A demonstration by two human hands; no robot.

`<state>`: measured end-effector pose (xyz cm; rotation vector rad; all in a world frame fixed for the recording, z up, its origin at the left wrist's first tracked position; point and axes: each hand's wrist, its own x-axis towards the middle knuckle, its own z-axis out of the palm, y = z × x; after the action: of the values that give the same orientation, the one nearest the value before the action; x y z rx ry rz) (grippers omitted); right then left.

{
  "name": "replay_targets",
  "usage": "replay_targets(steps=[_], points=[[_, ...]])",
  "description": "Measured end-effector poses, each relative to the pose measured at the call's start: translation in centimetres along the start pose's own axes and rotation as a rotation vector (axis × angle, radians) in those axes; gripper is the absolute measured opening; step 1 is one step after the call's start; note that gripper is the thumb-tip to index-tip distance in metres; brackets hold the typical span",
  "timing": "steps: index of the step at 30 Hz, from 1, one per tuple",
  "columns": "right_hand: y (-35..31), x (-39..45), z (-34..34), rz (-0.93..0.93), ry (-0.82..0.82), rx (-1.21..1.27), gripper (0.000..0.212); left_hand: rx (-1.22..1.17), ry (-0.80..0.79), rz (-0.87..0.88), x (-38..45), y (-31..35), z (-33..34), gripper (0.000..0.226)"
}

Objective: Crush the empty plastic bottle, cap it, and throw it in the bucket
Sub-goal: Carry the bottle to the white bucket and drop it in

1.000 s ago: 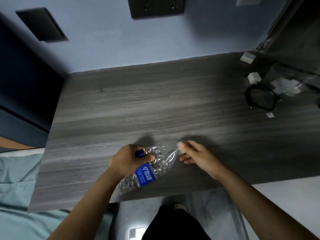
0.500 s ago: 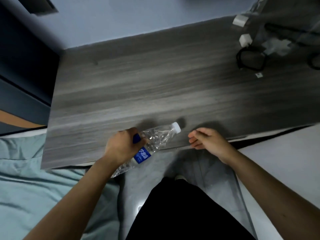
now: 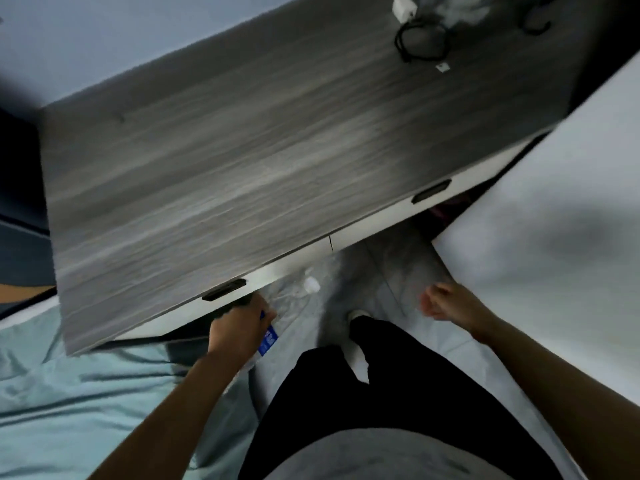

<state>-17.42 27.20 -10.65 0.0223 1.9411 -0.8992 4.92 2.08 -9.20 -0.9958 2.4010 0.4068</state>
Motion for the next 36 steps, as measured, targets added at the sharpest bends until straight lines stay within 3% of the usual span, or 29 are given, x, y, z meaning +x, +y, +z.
replay_targets(steps=[5,13,26,36], points=[[7.3,-4.8,1.8,0.17,0.119,0.128,0.029,-0.001,-0.131,0.011,-0.2,-3.5,2.8,0.027],[19.3,-12.8,6.2,0.404,0.318,0.347,0.026,0.161,-0.163,0.22,-1.2,-3.4,5.0,0.027],[31.6,-21.8,10.5,0.532,0.495,0.751,0.02,0.429,-0.192,0.544,-2.1,6.2,8.4,0.031],[34.1,-26.0,17.4,0.645,0.778,1.181,0.019,0.648,-0.264,0.842,-0.3,16.2,8.8,0.031]])
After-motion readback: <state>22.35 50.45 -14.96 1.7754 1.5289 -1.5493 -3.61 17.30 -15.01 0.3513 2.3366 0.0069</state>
